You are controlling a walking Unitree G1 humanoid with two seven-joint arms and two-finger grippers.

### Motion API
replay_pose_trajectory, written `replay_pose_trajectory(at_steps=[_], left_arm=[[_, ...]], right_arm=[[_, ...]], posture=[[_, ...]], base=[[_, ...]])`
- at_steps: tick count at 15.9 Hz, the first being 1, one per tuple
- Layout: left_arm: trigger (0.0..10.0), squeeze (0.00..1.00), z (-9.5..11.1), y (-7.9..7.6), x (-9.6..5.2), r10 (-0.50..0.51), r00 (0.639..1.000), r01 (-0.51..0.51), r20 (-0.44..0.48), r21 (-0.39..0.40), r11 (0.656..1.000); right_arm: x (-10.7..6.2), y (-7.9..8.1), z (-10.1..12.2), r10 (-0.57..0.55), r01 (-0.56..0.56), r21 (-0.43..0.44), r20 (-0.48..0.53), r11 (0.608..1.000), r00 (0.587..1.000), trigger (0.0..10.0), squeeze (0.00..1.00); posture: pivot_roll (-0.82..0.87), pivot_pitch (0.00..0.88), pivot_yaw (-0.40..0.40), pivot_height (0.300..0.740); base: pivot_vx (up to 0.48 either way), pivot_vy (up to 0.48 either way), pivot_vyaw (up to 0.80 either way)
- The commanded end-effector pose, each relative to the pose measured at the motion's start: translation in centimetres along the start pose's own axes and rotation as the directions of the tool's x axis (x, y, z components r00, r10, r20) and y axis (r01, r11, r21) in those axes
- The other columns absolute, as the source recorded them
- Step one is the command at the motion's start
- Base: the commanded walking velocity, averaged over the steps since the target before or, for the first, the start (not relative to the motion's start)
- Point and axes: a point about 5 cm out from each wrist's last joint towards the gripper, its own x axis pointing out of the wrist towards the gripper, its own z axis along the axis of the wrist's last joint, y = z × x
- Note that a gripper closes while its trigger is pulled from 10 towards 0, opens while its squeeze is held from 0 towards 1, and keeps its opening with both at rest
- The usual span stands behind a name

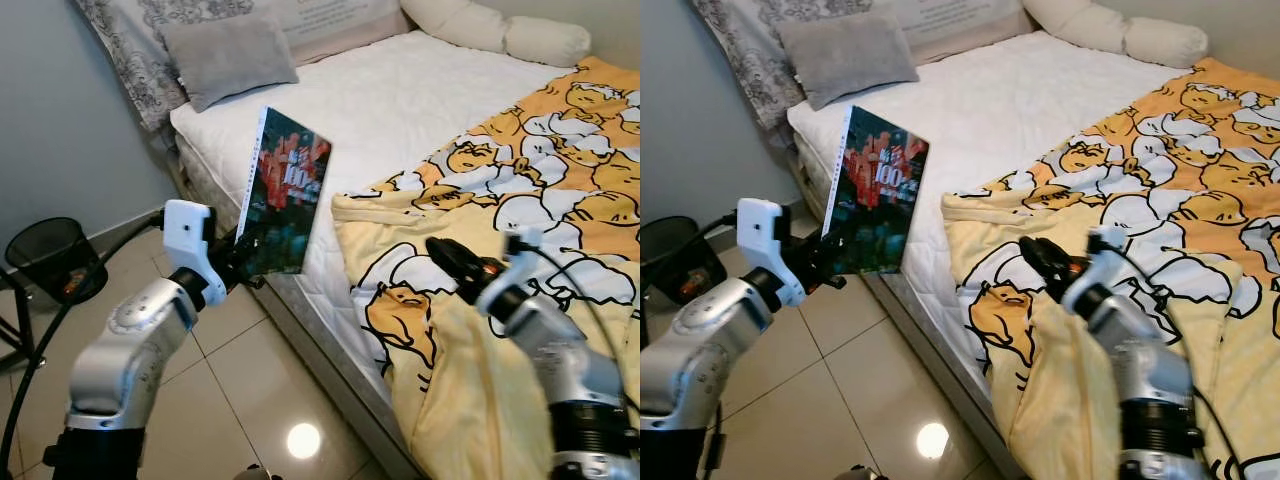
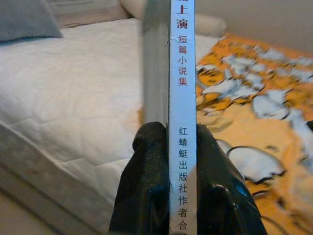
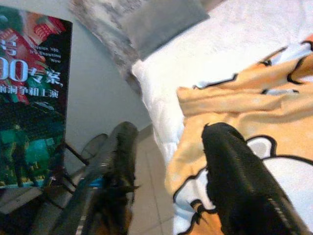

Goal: Clean up the room

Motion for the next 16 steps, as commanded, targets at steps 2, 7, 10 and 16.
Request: replay_pose_trajectory(at_steps=[2,7,10,16], left_arm=[[0.0,0.00,-0.8,0.8,-0.7,0.183,0.983,-0.182,0.001,0.090,0.979],[10.0,0.00,-2.1,0.9,-1.8,0.286,0.958,-0.282,-0.006,0.138,0.949],[10.0,0.00,-2.3,0.8,-1.4,0.291,0.957,-0.280,-0.011,0.243,0.929],[10.0,0.00,-2.2,1.3,-1.4,0.287,0.958,-0.271,-0.018,0.275,0.923]], right_arm=[[0.4,0.9,-1.2,-0.133,0.136,-0.149,0.035,0.979,0.991,10.0,1.00],[-0.1,2.4,-1.1,-0.274,0.301,-0.176,0.161,0.937,0.948,10.0,1.00],[0.2,3.0,-1.6,-0.329,0.367,-0.291,0.172,0.884,0.929,10.0,0.00],[0.2,3.4,-1.9,-0.352,0.379,-0.240,0.147,0.894,0.924,10.0,0.00]], posture=[[0.00,0.000,0.066,0.740],[-0.01,0.000,0.060,0.740],[-0.01,0.000,0.061,0.740],[0.02,0.000,0.051,0.740]], base=[[0.000,0.000,0.00],[0.000,0.000,0.00],[0.000,0.000,0.00],[0.000,0.150,-0.38]])
